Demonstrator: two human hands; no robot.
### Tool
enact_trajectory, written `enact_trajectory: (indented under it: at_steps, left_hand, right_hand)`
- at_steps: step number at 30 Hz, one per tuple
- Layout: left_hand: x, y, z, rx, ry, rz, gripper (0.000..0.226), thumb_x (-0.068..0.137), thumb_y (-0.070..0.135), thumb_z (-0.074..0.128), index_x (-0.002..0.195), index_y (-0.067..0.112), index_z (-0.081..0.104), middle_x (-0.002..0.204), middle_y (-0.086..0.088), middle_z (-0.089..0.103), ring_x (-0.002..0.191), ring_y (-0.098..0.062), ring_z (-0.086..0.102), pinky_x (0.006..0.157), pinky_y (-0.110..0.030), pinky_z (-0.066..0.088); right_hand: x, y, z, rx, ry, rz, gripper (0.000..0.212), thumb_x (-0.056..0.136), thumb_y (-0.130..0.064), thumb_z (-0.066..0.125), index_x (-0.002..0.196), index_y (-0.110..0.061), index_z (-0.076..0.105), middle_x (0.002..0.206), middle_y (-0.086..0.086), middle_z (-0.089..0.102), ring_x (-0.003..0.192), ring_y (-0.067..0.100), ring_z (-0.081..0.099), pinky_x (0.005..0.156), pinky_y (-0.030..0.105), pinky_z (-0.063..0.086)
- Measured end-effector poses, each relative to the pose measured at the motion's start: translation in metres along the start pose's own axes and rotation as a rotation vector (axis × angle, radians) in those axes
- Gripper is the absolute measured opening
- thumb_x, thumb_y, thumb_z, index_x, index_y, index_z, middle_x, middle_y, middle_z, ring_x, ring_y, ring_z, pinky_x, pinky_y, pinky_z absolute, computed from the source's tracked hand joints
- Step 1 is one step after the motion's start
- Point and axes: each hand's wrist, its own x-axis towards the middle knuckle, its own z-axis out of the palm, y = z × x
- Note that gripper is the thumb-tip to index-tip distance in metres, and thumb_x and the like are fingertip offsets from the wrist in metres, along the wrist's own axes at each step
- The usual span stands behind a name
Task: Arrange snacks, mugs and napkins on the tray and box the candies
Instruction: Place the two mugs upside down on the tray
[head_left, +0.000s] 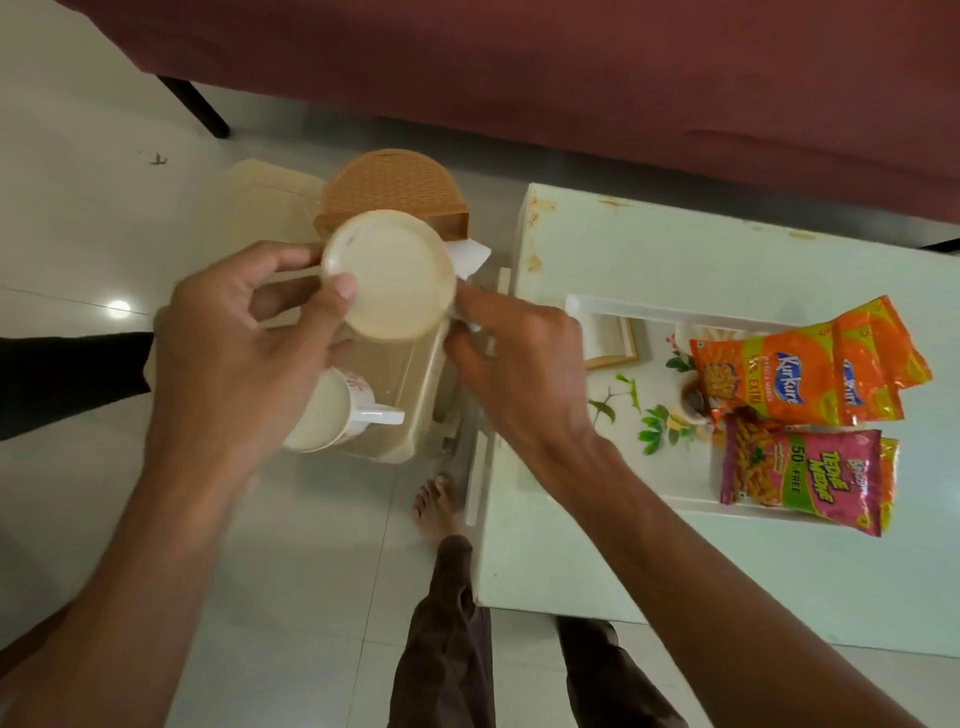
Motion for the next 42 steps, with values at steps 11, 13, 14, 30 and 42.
enact_trajectory:
  at_steps: [11, 13, 14, 30, 42]
  left_hand:
    - [-0.064, 0.025, 0.118, 0.073, -0.301, -0.044, 0.059, 0.083, 0.057, 0.07, 0.138, 0.045, 0.053, 0.138, 0.018, 0.06, 0.12, 0.002, 0.059, 0.089, -0.016, 0.051]
    - [-0.057, 0.022, 0.134, 0.037, -0.455, -0.111, 0.067, 0.077, 0.064, 0.067, 0.14, 0.05, 0.05, 0.145, 0.017, 0.054, 0.126, 0.002, 0.054, 0.098, -0.023, 0.05]
    - [-0.053, 0.02, 0.141, 0.005, -0.537, -0.159, 0.07, 0.072, 0.067, 0.067, 0.139, 0.053, 0.05, 0.145, 0.017, 0.053, 0.125, 0.002, 0.054, 0.099, -0.027, 0.051]
    - [-0.059, -0.035, 0.259, -0.217, -0.566, -0.41, 0.032, 0.088, 0.038, 0.075, 0.12, 0.032, 0.074, 0.105, 0.012, 0.078, 0.098, 0.0, 0.072, 0.072, -0.024, 0.06]
    - [-0.053, -0.054, 0.309, -0.034, -0.348, -0.308, 0.023, 0.088, 0.049, 0.069, 0.106, 0.037, 0.077, 0.094, 0.001, 0.079, 0.096, -0.02, 0.074, 0.088, -0.045, 0.061]
  right_hand:
    - [-0.033, 0.102, -0.137, -0.047, -0.112, -0.228, 0.024, 0.088, 0.004, 0.07, 0.111, -0.002, 0.073, 0.103, 0.008, 0.076, 0.09, 0.021, 0.072, 0.075, 0.034, 0.058]
    - [-0.035, 0.119, -0.15, -0.015, -0.227, -0.258, 0.023, 0.089, 0.002, 0.069, 0.111, 0.001, 0.072, 0.105, 0.01, 0.074, 0.093, 0.023, 0.071, 0.077, 0.037, 0.058]
    - [-0.035, 0.125, -0.153, -0.001, -0.271, -0.281, 0.022, 0.088, 0.002, 0.069, 0.11, 0.002, 0.072, 0.104, 0.011, 0.074, 0.092, 0.022, 0.07, 0.077, 0.037, 0.058]
    - [-0.068, 0.202, -0.137, 0.2, -0.063, 0.613, 0.037, 0.096, -0.014, 0.049, 0.127, -0.024, 0.066, 0.125, -0.002, 0.07, 0.117, 0.013, 0.062, 0.107, 0.029, 0.045]
    - [-0.085, 0.201, -0.109, 0.5, 0.012, 0.89, 0.037, 0.102, -0.029, 0.047, 0.137, -0.03, 0.056, 0.125, -0.004, 0.065, 0.115, 0.016, 0.06, 0.099, 0.039, 0.051]
